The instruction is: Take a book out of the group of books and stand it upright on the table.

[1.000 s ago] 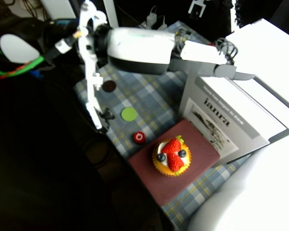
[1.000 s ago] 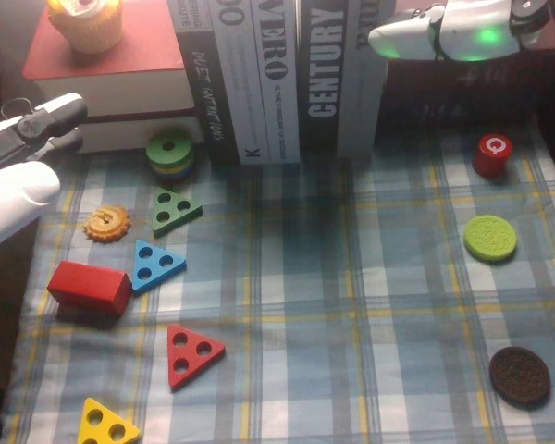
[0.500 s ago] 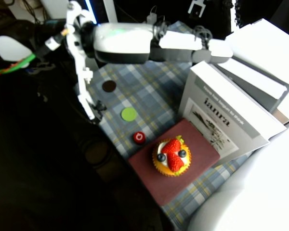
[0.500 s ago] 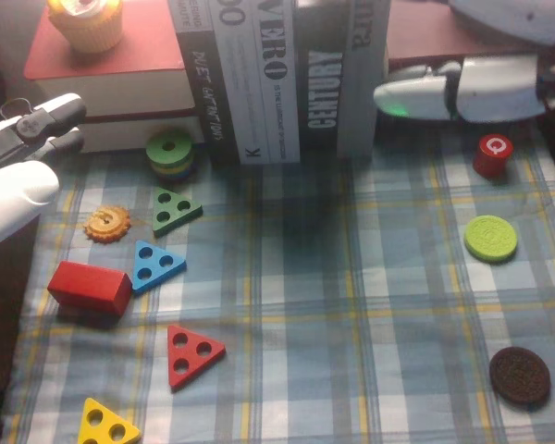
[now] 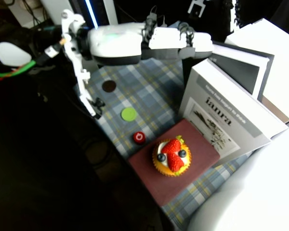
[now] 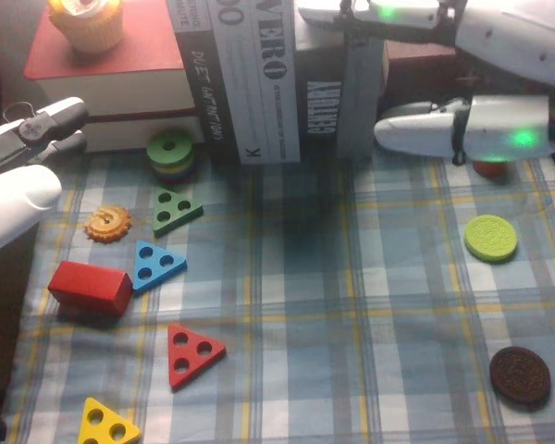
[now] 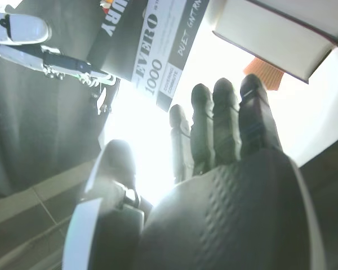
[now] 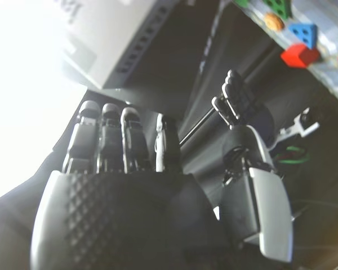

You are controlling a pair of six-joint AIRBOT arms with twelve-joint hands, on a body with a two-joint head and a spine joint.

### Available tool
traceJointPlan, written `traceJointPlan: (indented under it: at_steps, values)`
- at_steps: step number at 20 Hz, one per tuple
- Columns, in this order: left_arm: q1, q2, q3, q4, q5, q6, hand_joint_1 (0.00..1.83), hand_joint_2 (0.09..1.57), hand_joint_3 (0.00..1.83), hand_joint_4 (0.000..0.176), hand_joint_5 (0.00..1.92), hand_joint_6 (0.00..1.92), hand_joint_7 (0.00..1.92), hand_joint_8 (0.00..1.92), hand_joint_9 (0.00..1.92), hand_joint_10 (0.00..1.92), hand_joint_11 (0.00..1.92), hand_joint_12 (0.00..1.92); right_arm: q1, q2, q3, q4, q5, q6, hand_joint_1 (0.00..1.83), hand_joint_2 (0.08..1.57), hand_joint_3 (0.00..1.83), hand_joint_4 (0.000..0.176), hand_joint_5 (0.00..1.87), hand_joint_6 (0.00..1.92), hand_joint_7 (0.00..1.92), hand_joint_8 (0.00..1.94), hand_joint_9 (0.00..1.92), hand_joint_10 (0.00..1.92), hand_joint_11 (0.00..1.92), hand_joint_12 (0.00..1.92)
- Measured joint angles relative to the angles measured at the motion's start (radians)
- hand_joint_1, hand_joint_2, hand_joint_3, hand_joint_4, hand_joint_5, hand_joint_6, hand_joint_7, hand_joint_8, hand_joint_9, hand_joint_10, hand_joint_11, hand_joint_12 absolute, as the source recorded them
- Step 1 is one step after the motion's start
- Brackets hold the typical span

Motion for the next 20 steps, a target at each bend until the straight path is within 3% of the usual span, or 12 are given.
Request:
traceJointPlan:
  at_steps: [5,6,9,11,13,15,16,17,18,19,20]
  values:
    - [0.011,0.000,0.000,-0.003,-0.013,-0.012,0.23,1.40,0.00,0.126,0.34,0.00,0.30,0.00,0.20,0.00,0.00,0.00,-0.061,0.039,-0.048,-0.019,0.035,0.005,0.00,1.19,0.00,0.176,0.29,0.02,0.00,0.00,0.00,0.00,0.00,0.00]
    - [0.012,0.000,0.000,-0.006,-0.014,-0.013,0.25,1.40,0.00,0.112,0.34,0.00,0.31,0.00,0.20,0.00,0.00,0.00,-0.078,0.040,-0.050,-0.032,0.052,0.036,0.00,1.18,0.00,0.176,0.29,0.02,0.00,0.00,0.00,0.00,0.00,0.00]
    - [0.013,0.000,0.000,-0.005,-0.016,-0.017,0.26,1.40,0.00,0.119,0.35,0.00,0.31,0.00,0.19,0.00,0.00,0.00,-0.123,0.028,-0.032,-0.087,0.105,0.188,0.00,1.16,0.00,0.176,0.29,0.01,0.00,0.00,0.00,0.00,0.00,0.00]
    - [0.017,0.000,0.000,-0.006,-0.019,-0.021,0.28,1.40,0.00,0.115,0.35,0.00,0.32,0.01,0.20,0.00,0.00,0.00,-0.167,0.031,-0.026,-0.127,0.164,0.315,0.00,1.19,0.00,0.176,0.31,0.02,0.00,0.00,0.00,0.00,0.00,0.00]
    - [0.029,0.000,-0.001,-0.013,-0.024,-0.021,0.24,1.40,0.00,0.127,0.34,0.00,0.31,0.00,0.21,0.00,0.01,0.00,-0.221,0.080,-0.059,-0.196,0.224,0.418,0.03,1.23,0.01,0.176,0.31,0.02,0.00,0.00,0.00,0.00,0.00,0.00]
    - [0.045,0.000,-0.013,-0.029,-0.030,-0.021,0.23,1.40,0.00,0.125,0.34,0.00,0.30,0.00,0.20,0.00,0.00,0.00,-0.264,0.143,-0.104,-0.232,0.260,0.438,0.09,1.24,0.01,0.176,0.35,0.02,0.00,0.00,0.00,0.00,0.00,0.00]
    - [0.061,0.000,-0.016,-0.028,-0.034,-0.021,0.19,1.41,0.00,0.123,0.32,0.00,0.28,0.00,0.18,0.00,0.00,0.00,-0.277,0.170,-0.119,-0.230,0.318,0.440,0.35,1.14,0.00,0.145,0.21,0.00,0.00,0.00,0.00,0.00,0.00,0.00]
    - [0.066,0.000,-0.024,-0.038,-0.042,-0.021,0.19,1.41,0.00,0.123,0.32,0.00,0.28,0.00,0.18,0.00,0.00,0.00,-0.277,0.179,-0.123,-0.226,0.354,0.441,0.35,1.14,0.00,0.145,0.21,0.00,0.00,0.00,0.00,0.00,0.00,0.00]
    - [0.083,0.000,-0.028,-0.045,-0.059,-0.025,0.17,1.41,0.00,0.118,0.33,0.00,0.29,0.00,0.19,0.00,0.00,0.00,-0.288,0.184,-0.125,-0.204,0.411,0.444,0.54,1.16,0.00,0.039,0.20,0.01,0.06,0.02,0.00,0.00,0.00,0.00]
    - [0.098,0.000,-0.029,-0.048,-0.070,-0.028,0.17,1.41,0.00,0.114,0.33,0.00,0.28,0.00,0.19,0.00,0.00,0.00,-0.290,0.185,-0.125,-0.200,0.460,0.444,0.64,1.20,0.01,0.000,0.20,0.01,0.08,0.02,0.00,0.00,0.00,0.00]
    - [0.106,0.000,-0.034,-0.064,-0.076,-0.031,0.16,1.41,0.00,0.122,0.33,0.00,0.27,0.00,0.18,0.00,0.00,0.00,-0.296,0.185,-0.125,-0.200,0.490,0.444,0.75,1.04,0.00,0.058,0.28,0.02,0.14,0.01,0.01,0.00,0.00,0.00]
